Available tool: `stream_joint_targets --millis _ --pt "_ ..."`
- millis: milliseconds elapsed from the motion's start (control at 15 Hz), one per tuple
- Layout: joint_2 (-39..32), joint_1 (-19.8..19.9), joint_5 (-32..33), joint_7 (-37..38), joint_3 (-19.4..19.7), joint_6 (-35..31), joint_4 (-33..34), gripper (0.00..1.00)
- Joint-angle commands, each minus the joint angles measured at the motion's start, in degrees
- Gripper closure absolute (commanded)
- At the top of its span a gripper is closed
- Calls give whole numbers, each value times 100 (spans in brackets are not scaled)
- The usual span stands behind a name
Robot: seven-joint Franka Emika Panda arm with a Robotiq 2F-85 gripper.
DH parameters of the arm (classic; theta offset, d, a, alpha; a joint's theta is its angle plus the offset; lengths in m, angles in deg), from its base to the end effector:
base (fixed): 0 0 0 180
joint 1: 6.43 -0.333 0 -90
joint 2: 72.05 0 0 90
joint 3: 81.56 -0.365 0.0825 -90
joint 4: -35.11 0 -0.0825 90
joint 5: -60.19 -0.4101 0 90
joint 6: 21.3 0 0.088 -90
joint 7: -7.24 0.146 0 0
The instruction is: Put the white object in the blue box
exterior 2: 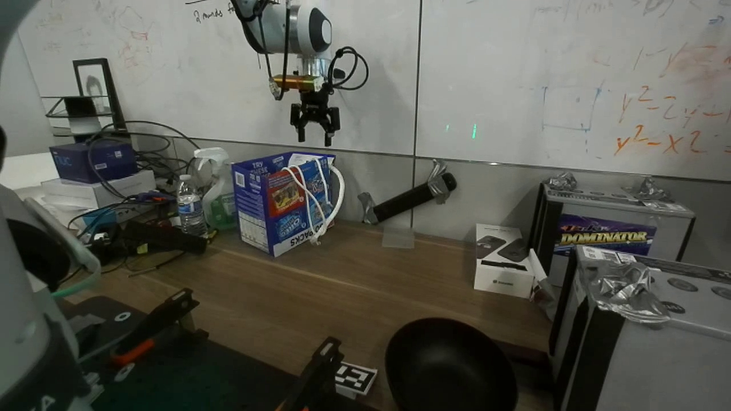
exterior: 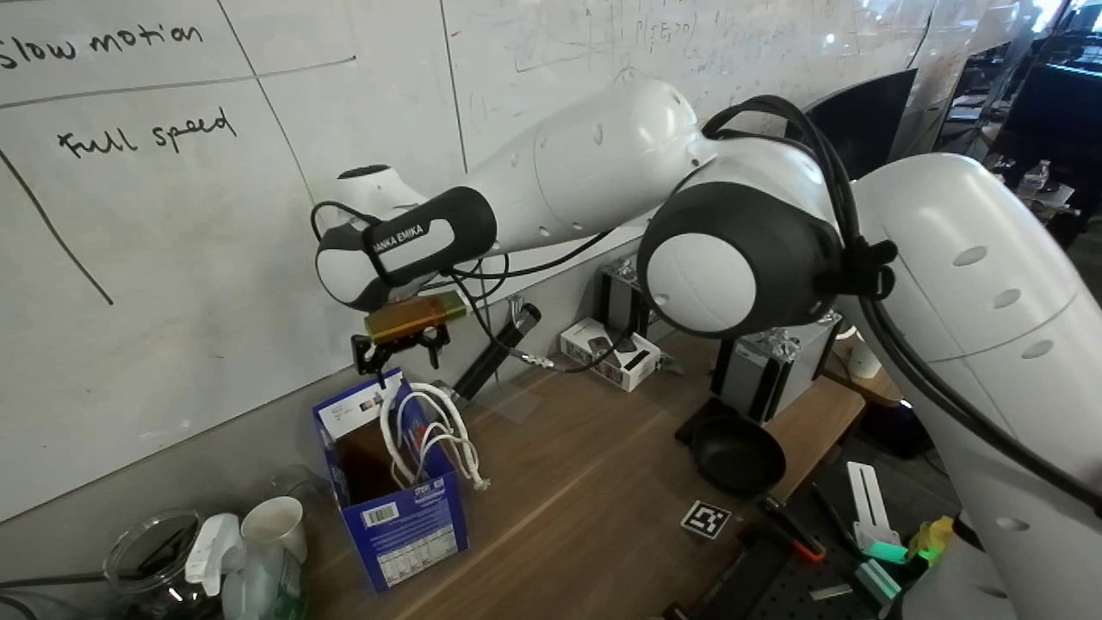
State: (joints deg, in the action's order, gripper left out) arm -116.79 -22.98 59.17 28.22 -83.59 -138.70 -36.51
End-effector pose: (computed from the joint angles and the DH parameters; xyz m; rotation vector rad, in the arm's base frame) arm 0.7698 0.2530 0.2820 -3.0956 0.0936 -0.0057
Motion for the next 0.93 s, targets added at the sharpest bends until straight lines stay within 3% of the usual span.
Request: stream_joint_targets --millis 0,467,867 --pt "218 -45 -91 829 141 -819 -545 0" --pt "696 21 -145 2422 541 -1603 -1075 0" --pt "1608 503 -329 3116 621 -1305 -1759 0"
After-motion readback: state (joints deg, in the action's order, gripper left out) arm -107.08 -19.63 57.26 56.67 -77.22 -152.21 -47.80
